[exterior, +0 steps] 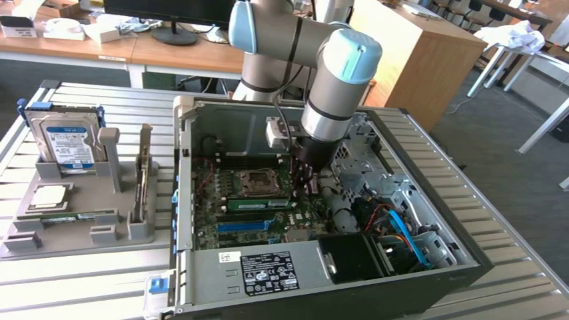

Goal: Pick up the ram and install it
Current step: 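Press down the ram until it locks into place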

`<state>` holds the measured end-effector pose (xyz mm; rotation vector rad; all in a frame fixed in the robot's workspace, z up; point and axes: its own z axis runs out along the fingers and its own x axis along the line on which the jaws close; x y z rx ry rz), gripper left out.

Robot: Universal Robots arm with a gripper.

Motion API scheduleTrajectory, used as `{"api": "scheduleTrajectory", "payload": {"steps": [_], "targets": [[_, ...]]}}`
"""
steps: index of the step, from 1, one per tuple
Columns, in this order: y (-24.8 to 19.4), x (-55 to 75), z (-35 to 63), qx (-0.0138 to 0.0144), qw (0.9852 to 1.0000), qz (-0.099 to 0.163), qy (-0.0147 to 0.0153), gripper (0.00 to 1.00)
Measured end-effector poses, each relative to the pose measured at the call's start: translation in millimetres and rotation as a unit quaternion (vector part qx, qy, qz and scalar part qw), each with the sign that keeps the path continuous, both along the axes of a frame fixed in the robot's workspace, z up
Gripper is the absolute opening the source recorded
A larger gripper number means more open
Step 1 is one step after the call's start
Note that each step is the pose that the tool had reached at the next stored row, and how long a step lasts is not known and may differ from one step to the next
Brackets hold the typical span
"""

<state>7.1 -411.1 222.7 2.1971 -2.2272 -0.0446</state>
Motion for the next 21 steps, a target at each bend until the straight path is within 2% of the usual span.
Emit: {"api": "scheduleTrajectory", "payload": {"steps": [11,18,21], "targets": [[-0.1,0.0,23.3,-0.0003,1.0000,0.000,0.0005,0.10],[-0.1,-0.4,24.2,-0.0002,1.0000,0.000,0.0005,0.10],[-0.2,-4.9,24.2,-0.0004,1.0000,0.000,0.0006,0.10]]}}
